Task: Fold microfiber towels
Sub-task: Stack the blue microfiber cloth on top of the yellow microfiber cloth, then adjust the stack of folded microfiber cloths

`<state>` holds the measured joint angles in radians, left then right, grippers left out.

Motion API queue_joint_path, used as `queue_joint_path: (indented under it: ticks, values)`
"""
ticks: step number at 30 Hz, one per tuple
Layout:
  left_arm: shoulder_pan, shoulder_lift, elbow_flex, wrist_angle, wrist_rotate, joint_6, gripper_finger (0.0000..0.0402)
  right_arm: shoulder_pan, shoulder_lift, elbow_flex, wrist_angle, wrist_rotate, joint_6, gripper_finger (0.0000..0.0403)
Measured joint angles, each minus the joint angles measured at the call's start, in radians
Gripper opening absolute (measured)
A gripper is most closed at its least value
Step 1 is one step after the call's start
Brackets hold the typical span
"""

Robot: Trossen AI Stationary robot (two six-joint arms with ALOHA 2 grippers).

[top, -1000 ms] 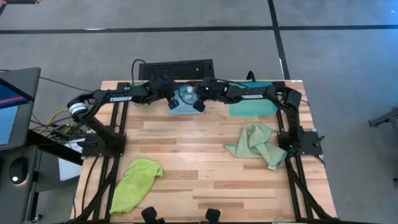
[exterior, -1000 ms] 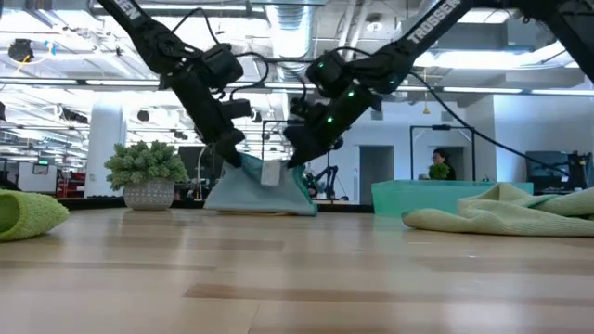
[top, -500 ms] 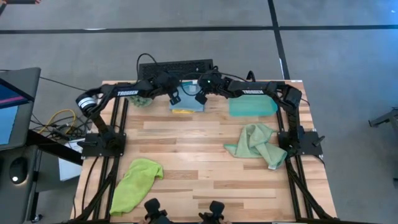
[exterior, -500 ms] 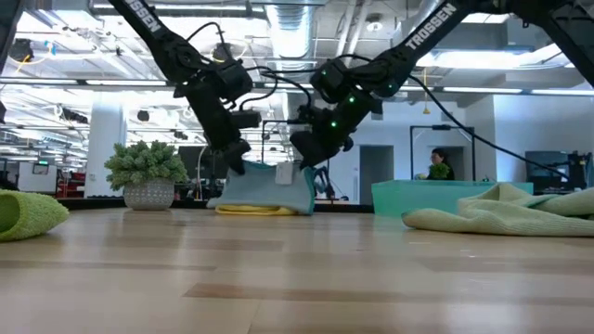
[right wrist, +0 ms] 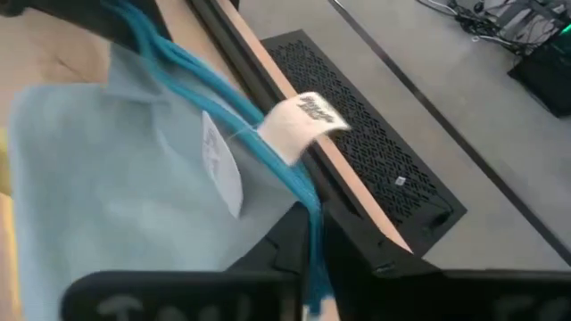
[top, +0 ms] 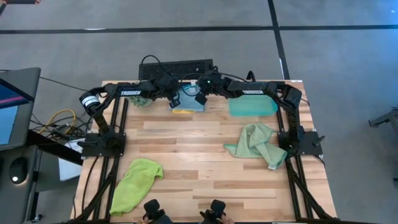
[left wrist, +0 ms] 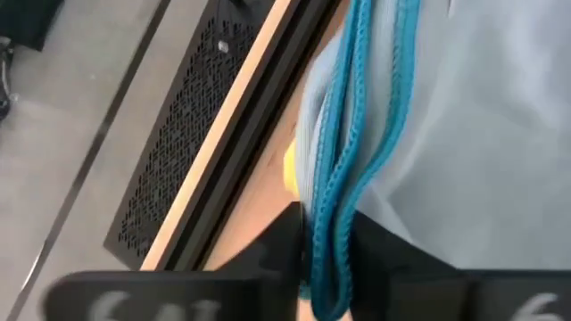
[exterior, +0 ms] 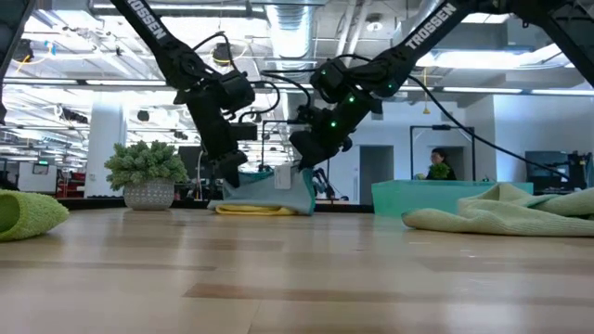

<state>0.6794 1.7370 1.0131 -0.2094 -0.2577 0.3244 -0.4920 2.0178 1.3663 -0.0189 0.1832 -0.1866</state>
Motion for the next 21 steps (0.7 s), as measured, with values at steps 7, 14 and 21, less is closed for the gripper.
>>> queue_joint_path:
  ticks: [7, 14, 21]
  values:
    - [0.000, 0.000, 0.027, -0.007, -0.156, -0.013, 0.0161, -0.001, -0.027, -0.001, -0.016, 0.098, -0.005, 0.0155]
    - [-0.005, -0.001, 0.118, -0.163, -0.138, -0.022, 0.0207, -0.001, -0.130, 0.000, -0.184, 0.125, 0.021, 0.0208]
    - [-0.006, -0.002, 0.089, -0.283, 0.323, 0.072, 0.0201, 0.011, -0.156, -0.062, -0.239, -0.123, 0.080, 0.0201]
